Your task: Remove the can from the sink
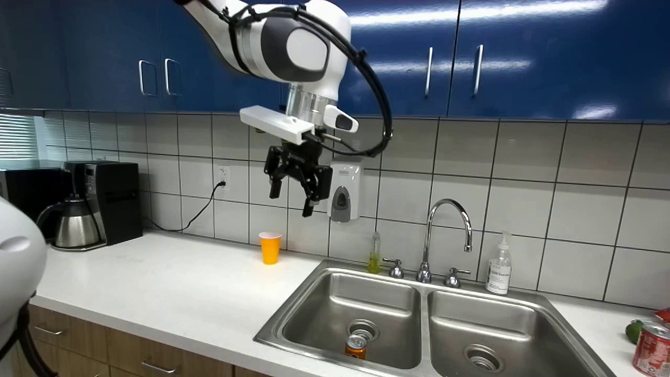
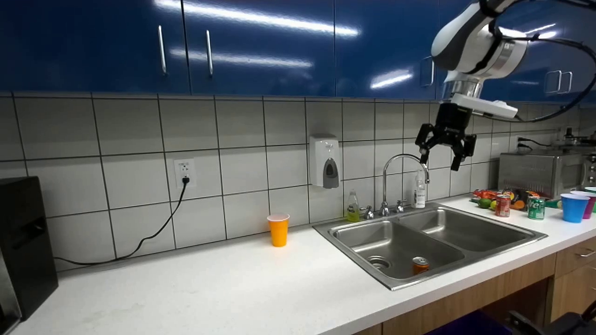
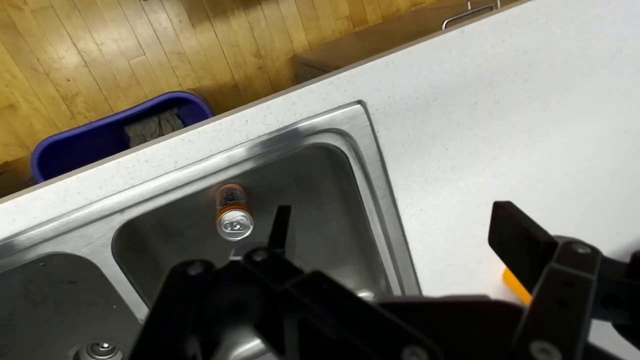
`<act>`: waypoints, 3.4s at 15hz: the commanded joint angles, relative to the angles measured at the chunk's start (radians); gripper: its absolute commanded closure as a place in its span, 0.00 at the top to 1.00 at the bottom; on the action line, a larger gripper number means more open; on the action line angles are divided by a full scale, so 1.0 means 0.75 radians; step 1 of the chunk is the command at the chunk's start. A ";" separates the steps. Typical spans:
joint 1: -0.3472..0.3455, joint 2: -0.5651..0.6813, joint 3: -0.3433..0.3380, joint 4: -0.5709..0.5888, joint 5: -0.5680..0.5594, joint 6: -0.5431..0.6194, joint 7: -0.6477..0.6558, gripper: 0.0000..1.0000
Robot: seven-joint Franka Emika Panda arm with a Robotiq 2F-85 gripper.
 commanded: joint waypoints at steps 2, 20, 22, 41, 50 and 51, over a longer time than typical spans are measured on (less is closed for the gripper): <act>-0.036 0.371 -0.024 0.137 0.100 0.189 -0.096 1.00; -0.270 1.218 0.259 0.605 0.184 0.602 -0.140 1.00; -0.283 1.265 0.272 0.626 0.170 0.629 -0.131 1.00; -0.373 1.558 0.338 0.689 0.087 0.861 -0.128 1.00; -0.374 1.667 0.349 0.746 0.040 0.906 -0.116 1.00; -0.372 1.676 0.347 0.751 0.037 0.910 -0.111 1.00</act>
